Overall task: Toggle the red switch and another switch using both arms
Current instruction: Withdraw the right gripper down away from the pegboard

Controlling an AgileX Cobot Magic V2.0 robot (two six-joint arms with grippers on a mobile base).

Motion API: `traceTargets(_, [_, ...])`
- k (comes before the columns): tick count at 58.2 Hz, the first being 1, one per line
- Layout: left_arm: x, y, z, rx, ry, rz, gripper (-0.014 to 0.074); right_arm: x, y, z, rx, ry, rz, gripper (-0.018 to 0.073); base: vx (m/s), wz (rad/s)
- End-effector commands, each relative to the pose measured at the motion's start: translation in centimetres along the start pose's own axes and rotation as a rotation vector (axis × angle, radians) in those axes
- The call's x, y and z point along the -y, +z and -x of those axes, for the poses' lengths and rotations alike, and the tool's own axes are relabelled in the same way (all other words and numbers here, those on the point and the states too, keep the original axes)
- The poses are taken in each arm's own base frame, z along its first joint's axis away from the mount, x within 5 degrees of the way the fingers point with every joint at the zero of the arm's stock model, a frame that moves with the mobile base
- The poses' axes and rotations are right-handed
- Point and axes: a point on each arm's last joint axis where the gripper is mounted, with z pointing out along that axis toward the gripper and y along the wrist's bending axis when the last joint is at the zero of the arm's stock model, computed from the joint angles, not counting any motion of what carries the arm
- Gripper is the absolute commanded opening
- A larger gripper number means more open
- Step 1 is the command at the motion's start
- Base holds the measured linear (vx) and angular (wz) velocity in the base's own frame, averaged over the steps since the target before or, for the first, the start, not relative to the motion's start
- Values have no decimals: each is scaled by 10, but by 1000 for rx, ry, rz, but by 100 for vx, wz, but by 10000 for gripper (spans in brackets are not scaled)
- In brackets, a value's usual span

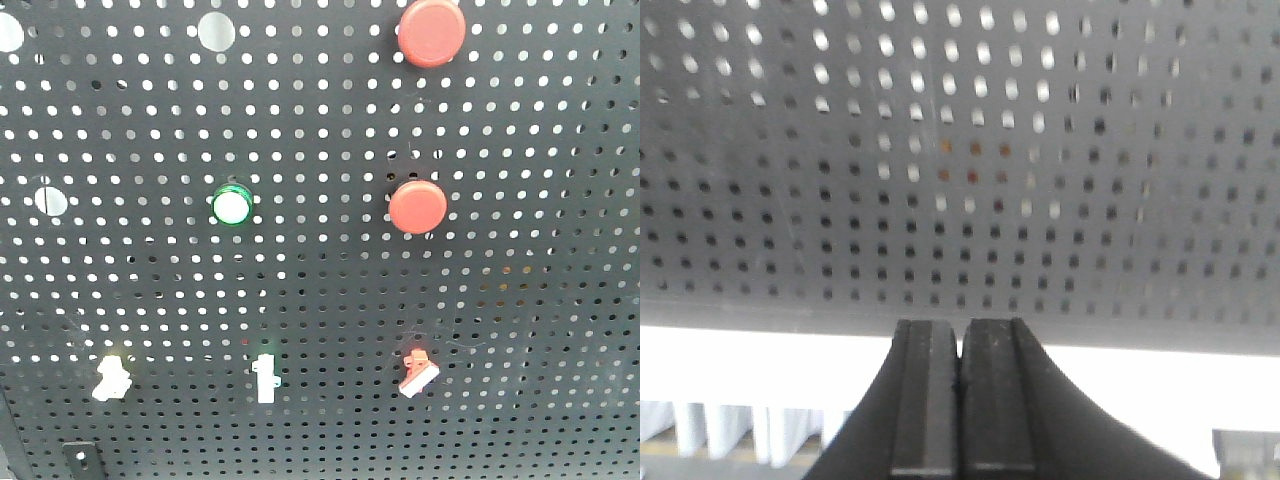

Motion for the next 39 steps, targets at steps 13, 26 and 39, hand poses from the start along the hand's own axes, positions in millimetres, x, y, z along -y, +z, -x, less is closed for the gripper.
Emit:
traceTargets(13, [0,0,1,62,-12,-1,2,0,-1,-7,-57,-8,-2,-6,0,0])
traceTargets(26, [0,0,1,62,-12,-1,2,0,-1,-7,-63,-8,-2,-6,0,0])
traceTargets(39, [0,0,1,62,-12,-1,2,0,-1,-7,-63,-9,-2,-6,0,0])
